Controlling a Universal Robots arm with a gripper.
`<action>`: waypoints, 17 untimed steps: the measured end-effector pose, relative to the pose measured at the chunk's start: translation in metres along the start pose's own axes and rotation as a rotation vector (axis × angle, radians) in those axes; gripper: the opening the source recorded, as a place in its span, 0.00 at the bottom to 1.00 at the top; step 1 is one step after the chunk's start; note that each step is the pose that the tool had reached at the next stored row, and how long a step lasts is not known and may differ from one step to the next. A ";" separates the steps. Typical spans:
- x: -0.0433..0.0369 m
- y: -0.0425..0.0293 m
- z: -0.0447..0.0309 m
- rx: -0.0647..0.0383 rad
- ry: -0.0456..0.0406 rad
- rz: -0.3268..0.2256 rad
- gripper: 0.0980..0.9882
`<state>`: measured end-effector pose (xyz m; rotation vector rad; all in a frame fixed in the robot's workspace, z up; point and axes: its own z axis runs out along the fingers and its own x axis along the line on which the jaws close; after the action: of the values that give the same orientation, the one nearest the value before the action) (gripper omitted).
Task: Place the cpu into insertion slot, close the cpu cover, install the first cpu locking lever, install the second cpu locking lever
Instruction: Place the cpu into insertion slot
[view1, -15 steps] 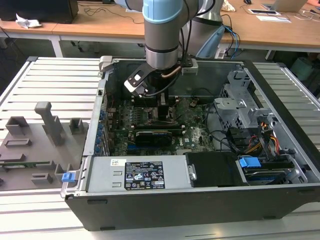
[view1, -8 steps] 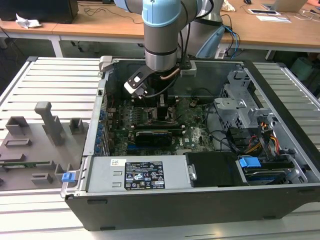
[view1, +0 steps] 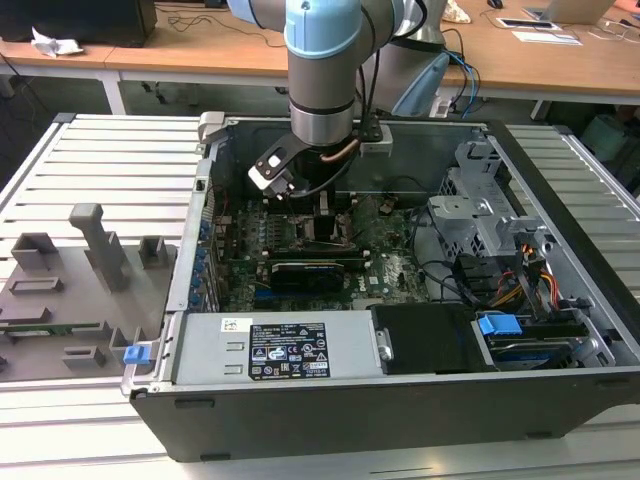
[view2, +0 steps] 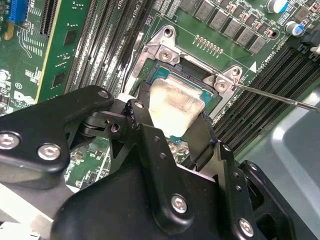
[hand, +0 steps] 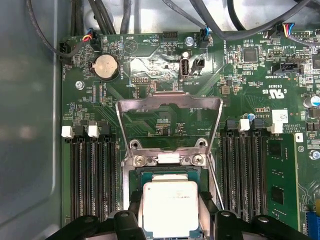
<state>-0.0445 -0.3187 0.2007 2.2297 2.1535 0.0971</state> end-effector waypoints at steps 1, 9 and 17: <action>0.0000 0.0000 0.0000 0.000 0.0000 0.000 0.48; 0.0000 0.0001 -0.0009 0.000 -0.0008 0.000 0.48; -0.0001 -0.0001 0.0022 0.000 -0.0011 0.000 0.48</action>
<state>-0.0445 -0.3188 0.1985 2.2291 2.1531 0.0958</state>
